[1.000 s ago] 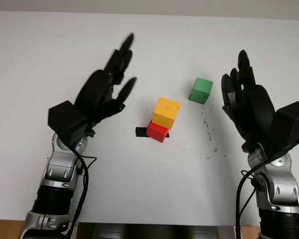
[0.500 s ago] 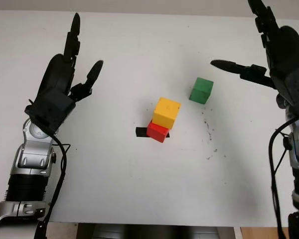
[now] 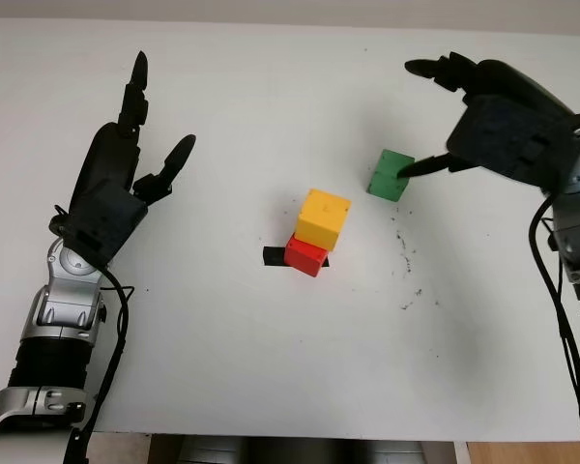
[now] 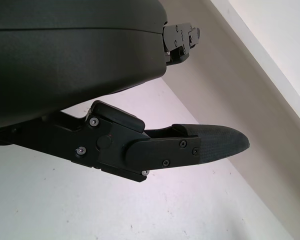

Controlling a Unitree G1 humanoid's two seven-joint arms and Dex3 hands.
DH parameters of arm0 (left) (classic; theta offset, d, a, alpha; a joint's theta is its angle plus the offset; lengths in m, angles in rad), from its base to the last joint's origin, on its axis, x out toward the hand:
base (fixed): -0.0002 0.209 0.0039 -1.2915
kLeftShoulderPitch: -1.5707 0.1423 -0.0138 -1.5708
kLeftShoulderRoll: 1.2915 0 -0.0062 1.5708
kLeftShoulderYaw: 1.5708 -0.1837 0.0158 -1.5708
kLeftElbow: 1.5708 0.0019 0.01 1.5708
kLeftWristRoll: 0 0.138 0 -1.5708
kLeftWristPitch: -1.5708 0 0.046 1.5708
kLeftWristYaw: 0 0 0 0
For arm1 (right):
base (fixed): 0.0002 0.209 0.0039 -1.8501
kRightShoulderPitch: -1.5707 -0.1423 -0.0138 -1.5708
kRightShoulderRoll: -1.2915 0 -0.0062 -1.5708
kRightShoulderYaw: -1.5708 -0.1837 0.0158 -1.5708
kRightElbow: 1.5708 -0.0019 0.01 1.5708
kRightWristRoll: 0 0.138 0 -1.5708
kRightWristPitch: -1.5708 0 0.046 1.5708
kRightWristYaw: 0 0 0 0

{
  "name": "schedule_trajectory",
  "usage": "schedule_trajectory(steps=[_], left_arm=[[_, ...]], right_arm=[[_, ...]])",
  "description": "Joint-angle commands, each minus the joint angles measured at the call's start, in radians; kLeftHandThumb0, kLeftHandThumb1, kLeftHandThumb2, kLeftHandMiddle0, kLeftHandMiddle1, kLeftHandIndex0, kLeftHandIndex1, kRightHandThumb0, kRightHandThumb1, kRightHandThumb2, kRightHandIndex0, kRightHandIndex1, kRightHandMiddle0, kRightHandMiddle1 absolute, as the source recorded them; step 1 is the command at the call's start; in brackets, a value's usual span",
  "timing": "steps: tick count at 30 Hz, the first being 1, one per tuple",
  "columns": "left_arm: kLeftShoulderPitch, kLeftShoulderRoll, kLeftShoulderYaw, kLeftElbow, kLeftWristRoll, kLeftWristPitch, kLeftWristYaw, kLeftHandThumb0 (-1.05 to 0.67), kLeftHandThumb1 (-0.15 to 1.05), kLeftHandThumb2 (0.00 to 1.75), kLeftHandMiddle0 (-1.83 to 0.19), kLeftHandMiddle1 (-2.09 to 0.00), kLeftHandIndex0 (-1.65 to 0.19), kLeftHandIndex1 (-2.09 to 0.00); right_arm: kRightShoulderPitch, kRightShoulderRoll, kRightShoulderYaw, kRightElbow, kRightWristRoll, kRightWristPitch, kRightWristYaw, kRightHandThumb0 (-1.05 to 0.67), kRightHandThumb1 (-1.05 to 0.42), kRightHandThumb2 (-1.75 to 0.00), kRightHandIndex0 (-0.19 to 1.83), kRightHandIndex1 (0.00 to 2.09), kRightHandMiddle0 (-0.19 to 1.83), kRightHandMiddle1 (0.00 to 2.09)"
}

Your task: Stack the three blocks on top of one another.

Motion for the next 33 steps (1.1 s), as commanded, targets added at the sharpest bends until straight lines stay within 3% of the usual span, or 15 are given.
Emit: schedule_trajectory(steps=[1,9,21,33], left_arm=[[-0.018,0.011,-0.004,0.009,0.005,-0.007,0.009,-0.81,1.05,0.51,0.19,0.0,0.18,-0.05],[-0.02,0.013,-0.017,0.024,0.014,-0.026,0.006,-0.82,1.05,0.5,0.18,-0.04,0.17,-0.05],[0.005,0.021,-0.053,0.026,0.052,-0.032,-0.005,-0.83,1.05,0.5,0.19,-0.01,0.19,-0.03],[0.01,0.022,-0.054,0.035,0.065,-0.064,-0.007,-0.81,1.05,0.48,0.19,-0.05,0.19,-0.03]], right_arm=[[-0.003,0.005,0.01,0.015,-0.006,-0.022,0.0,-0.68,-0.77,-0.07,-0.1,0.04,0.19,0.12],[0.048,0.035,0.051,0.021,-0.058,-0.084,-0.065,-0.72,-0.84,-0.07,-0.08,0.06,0.22,0.1],[0.073,0.017,0.129,0.15,-0.291,-0.271,-0.351,-0.69,-0.86,-0.06,0.07,0.11,0.41,0.15],[0.076,0.015,0.122,0.173,-0.37,-0.26,-0.381,-0.67,-0.85,-0.05,0.14,0.1,0.49,0.12]])
